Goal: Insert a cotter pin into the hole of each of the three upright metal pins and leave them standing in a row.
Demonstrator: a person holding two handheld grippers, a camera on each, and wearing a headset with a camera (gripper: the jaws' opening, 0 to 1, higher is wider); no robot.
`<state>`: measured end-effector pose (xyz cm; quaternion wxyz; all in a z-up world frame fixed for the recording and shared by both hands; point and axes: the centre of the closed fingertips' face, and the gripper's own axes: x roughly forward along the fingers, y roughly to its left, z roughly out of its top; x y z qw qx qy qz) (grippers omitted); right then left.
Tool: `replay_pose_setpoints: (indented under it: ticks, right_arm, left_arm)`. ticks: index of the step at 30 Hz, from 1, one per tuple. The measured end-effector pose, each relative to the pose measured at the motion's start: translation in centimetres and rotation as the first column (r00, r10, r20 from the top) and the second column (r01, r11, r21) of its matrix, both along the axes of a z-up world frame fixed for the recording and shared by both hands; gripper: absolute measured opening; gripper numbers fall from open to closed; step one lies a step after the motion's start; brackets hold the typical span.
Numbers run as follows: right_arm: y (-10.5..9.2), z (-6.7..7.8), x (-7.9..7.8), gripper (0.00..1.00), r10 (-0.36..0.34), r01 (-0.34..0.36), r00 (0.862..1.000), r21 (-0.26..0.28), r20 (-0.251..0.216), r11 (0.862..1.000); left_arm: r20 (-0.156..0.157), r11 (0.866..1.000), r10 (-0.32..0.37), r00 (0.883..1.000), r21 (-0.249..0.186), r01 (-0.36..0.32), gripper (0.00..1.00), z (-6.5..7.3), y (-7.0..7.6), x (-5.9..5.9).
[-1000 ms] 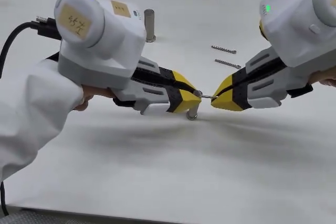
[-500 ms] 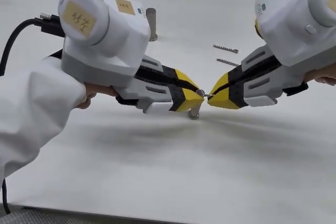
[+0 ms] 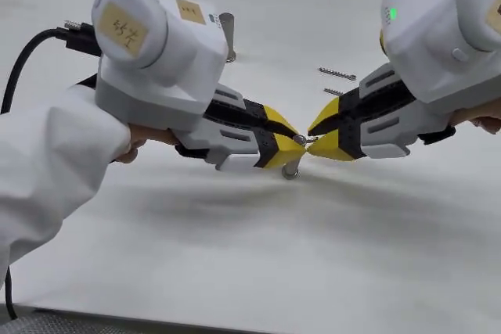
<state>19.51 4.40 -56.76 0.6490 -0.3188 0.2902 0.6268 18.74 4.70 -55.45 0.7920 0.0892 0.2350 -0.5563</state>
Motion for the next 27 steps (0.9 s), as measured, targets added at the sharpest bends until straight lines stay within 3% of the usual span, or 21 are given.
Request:
replay_pose_setpoints:
  ticks: [14,27]
  right_arm:
    - [-0.59,0.29,-0.42,0.00,-0.014,0.014,0.999,0.007,-0.033,1.000]
    - [-0.30,0.54,-0.49,0.00,-0.015,0.015,0.999,0.018,-0.029,1.000]
  left_arm:
    - [0.004,1.000,0.001,1.000,0.001,-0.001,0.06,0.13,-0.03,0.21]
    - [0.015,1.000,0.000,1.000,0.012,0.000,0.06,0.04,0.04,0.29]
